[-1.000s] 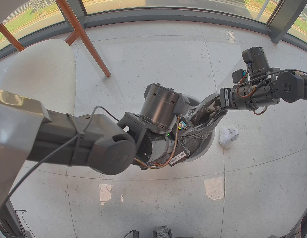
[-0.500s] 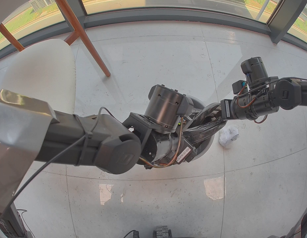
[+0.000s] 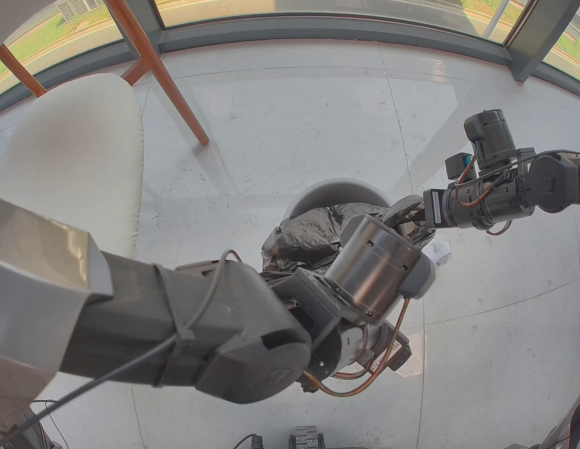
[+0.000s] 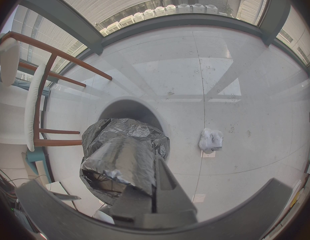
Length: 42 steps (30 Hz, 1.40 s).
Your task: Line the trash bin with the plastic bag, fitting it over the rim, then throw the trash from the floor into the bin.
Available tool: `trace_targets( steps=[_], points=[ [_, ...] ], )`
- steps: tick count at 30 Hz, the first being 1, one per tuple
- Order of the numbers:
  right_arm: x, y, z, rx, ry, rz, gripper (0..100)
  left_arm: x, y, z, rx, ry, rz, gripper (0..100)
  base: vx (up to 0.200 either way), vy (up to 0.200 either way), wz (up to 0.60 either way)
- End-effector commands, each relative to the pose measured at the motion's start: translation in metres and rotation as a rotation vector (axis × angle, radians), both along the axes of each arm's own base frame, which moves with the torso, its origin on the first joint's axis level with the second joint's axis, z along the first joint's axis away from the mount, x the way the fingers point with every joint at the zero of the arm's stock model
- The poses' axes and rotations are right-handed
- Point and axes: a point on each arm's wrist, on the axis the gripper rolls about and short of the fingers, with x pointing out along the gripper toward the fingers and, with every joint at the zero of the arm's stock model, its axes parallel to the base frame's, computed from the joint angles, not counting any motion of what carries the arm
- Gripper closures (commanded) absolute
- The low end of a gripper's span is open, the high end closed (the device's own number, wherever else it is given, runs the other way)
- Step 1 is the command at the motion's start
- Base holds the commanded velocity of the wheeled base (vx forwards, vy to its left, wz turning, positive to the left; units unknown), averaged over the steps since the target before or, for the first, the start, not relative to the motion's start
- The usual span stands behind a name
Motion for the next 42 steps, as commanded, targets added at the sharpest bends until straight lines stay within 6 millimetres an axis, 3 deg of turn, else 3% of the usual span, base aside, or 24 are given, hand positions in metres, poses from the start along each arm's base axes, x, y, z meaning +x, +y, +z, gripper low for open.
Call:
trace_targets(
  steps=[1,12,16,24,32,38,40,42],
  points=[
    [-0.003,-0.002,0.004,0.004,-0.010,-0.001,100,-0.009,-0.004,-0.001,0.005,0.004,-0.024,0,0.000,0.000,0.00],
    [0.000,-0.011,0.000,-0.007,-0.003,-0.018,100,-0.052,-0.027,-0.004,-0.027,0.054,-0.104,0,0.000,0.000,0.00],
    [-0.003,-0.013,-0.006,-0.017,0.019,-0.018,100,-0.052,-0.033,-0.011,-0.047,0.089,-0.080,0,0.000,0.000,0.00],
    [-0.004,-0.015,-0.012,-0.028,0.037,-0.018,100,-0.052,-0.032,-0.004,-0.161,0.221,0.003,0,0.000,0.000,0.00],
    [-0.003,-0.014,-0.014,-0.031,0.042,-0.018,100,-0.062,-0.035,-0.004,-0.333,0.486,0.174,0,0.000,0.000,0.00],
    [-0.004,-0.016,-0.013,-0.027,0.042,-0.018,100,-0.073,-0.035,0.033,-0.523,0.647,0.214,0,0.000,0.000,0.00],
    [-0.004,-0.019,-0.013,-0.027,0.044,-0.027,100,-0.067,-0.029,0.044,-0.572,0.646,0.237,0,0.000,0.000,0.00],
    [-0.005,-0.020,-0.014,-0.029,0.048,-0.030,100,-0.046,-0.017,0.052,-0.610,0.614,0.283,0,0.000,0.000,0.00]
  ],
)
